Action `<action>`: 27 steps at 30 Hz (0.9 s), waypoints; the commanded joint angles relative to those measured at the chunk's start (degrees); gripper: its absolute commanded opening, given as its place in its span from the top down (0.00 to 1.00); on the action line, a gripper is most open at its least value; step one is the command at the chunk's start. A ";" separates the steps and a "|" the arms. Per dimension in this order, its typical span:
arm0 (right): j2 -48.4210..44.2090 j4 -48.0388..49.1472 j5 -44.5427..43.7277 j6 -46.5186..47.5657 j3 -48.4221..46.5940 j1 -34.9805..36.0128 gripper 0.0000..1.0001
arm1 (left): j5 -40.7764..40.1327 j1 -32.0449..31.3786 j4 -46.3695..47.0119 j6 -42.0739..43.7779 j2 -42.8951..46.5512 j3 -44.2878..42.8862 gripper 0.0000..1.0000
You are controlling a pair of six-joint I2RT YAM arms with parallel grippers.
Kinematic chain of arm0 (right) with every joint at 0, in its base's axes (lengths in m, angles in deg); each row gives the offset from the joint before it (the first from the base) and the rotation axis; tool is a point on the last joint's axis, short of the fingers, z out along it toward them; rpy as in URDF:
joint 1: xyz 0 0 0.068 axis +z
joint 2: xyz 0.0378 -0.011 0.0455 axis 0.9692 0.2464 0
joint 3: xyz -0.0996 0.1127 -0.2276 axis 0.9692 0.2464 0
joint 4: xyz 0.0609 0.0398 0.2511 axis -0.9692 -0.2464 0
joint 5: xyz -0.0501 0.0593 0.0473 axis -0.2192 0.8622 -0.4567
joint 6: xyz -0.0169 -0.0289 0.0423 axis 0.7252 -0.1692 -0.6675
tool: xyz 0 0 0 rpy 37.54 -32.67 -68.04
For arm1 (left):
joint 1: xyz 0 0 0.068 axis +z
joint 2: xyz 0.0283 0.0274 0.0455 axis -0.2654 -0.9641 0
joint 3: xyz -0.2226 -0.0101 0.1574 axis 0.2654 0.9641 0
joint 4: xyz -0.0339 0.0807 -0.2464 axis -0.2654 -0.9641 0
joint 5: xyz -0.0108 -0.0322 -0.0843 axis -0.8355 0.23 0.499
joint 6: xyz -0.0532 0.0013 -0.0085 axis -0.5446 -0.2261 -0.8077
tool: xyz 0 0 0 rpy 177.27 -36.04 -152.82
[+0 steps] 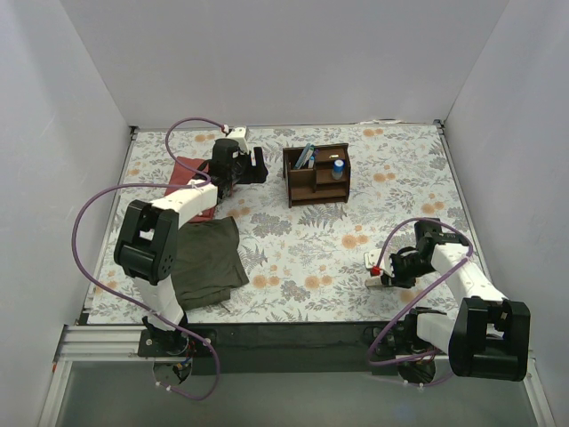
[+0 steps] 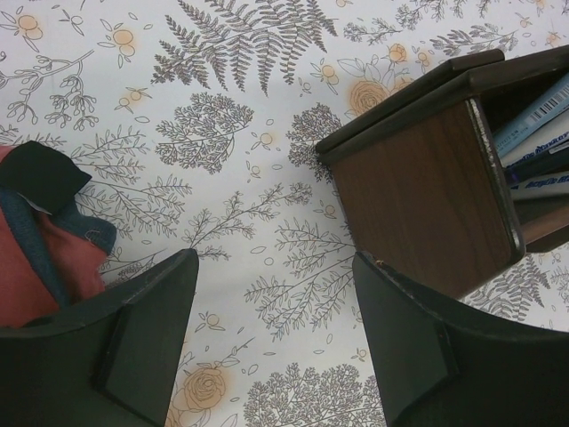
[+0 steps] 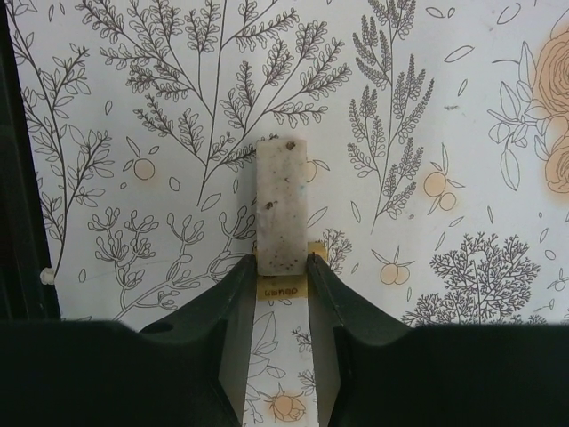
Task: Sort the stationery into containers
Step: Pick up the stationery from the center of the board.
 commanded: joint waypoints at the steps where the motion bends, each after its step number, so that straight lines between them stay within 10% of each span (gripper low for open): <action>1: 0.28 0.85 0.11 -1.41 0.90 0.90 0.70 | 1.04 0.19 -0.08 -0.58 -0.07 -1.98 0.30; 16: -2.44 1.29 0.02 -19.15 -12.73 1.08 0.77 | 8.95 0.19 -14.57 -7.87 -4.64 -5.31 0.35; 27: 9.07 22.63 0.81 -62.95 -16.93 1.95 0.83 | 10.96 0.28 -14.50 -8.48 -6.41 -5.68 0.37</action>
